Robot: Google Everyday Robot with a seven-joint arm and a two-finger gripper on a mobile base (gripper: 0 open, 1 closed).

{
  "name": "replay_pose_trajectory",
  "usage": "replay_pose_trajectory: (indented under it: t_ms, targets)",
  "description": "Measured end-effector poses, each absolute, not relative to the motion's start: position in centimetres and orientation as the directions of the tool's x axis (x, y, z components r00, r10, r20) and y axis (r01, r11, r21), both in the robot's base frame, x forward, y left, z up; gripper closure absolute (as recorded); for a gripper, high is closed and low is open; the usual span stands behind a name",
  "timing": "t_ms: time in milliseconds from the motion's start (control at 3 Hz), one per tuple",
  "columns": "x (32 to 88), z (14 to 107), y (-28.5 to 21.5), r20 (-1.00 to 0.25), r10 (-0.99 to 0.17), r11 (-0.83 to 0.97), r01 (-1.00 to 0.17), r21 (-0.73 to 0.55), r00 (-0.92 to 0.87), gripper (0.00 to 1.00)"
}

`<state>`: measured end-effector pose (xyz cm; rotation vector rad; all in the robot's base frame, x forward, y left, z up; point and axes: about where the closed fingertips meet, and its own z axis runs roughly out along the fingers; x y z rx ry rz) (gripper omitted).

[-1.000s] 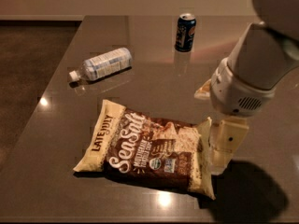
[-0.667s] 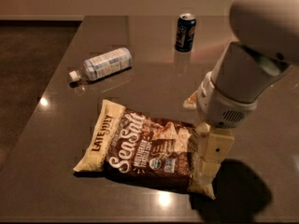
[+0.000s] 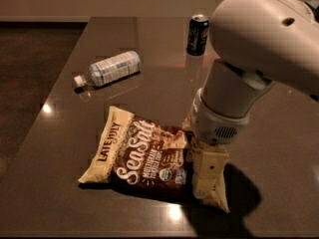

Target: Pick brown chip bag

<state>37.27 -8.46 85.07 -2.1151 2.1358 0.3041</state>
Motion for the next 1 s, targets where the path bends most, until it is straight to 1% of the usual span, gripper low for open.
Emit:
replay_pose_trajectory:
  t_ms: [333,667,1000]
  targets:
    - [37.4,85.6,-8.2,-0.218,-0.976,0.009,-0.998,0.064,-0.023,0.39]
    - [37.9,87.4,-8.5,-0.225,-0.974,0.027,-0.999,0.035,-0.034,0.63]
    - [38.8,90.6,-9.3,-0.247,-0.968,0.052,-0.998,-0.028,-0.043,0.85]
